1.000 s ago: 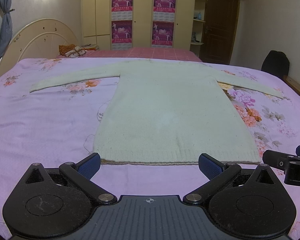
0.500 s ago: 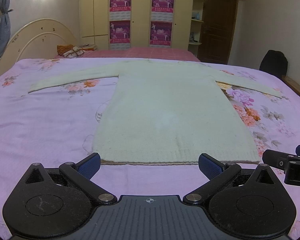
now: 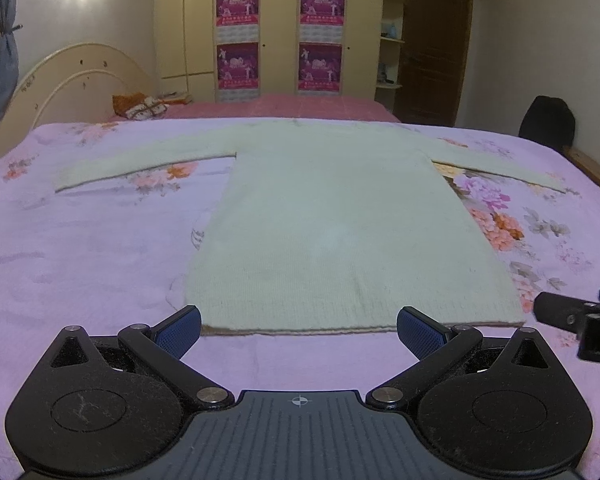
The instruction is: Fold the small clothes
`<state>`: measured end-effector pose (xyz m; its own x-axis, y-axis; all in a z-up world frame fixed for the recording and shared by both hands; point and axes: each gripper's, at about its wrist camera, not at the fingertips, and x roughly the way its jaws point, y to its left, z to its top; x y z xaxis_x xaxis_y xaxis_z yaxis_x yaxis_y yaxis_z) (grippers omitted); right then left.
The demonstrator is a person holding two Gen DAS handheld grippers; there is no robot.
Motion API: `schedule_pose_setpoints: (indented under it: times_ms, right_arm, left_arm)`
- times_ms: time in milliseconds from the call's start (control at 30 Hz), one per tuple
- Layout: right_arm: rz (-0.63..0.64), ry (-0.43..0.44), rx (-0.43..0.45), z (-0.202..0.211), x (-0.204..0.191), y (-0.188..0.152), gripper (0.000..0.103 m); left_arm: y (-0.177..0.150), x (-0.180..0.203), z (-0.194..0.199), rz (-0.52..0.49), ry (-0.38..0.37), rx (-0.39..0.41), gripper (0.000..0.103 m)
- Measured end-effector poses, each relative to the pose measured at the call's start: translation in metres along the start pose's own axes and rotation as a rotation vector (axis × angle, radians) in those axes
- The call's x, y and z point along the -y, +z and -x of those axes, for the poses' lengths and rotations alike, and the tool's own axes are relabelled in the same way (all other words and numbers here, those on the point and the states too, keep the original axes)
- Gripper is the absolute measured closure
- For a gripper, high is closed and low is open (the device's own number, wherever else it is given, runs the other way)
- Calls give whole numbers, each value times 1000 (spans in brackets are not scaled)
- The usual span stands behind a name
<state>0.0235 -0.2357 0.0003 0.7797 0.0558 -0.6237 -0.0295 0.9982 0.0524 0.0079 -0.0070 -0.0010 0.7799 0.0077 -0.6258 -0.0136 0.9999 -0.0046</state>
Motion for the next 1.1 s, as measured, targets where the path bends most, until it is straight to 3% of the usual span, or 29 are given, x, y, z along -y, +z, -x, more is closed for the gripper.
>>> schedule_pose_setpoints:
  times_ms: [167, 233, 333, 433, 467, 533, 733, 833, 933, 1100]
  right_arm:
    - [-22, -41, 20, 0, 8, 5, 1]
    - [-36, -69, 46, 2, 15, 9, 1]
    - [-57, -99, 95, 6, 29, 17, 1]
    - [-71, -123, 131, 8, 45, 27, 2]
    - [-77, -126, 139, 6, 52, 31, 3]
    - [-86, -136, 150, 2, 65, 39, 13]
    - [-132, -146, 190, -29, 116, 75, 25]
    - [-162, -141, 205, -58, 150, 104, 36]
    - [-213, -137, 218, -91, 190, 130, 50]
    - [-399, -140, 177, -166, 275, 156, 53]
  left_arm:
    - [7, 6, -8, -37, -40, 4, 0]
    - [11, 9, -8, -55, -99, 43, 0]
    - [22, 19, -13, -75, -108, 79, 0]
    - [34, 21, -22, -21, -130, 125, 0]
    - [38, 22, -26, -14, -122, 134, 0]
    - [48, 31, -37, -31, -60, 134, 0]
    - [85, 35, -78, 28, 39, 122, 0]
    - [107, 37, -105, 61, 44, 112, 0]
    - [132, 53, -136, 28, 110, 123, 0]
    - [164, 82, -184, -19, 178, 146, 0]
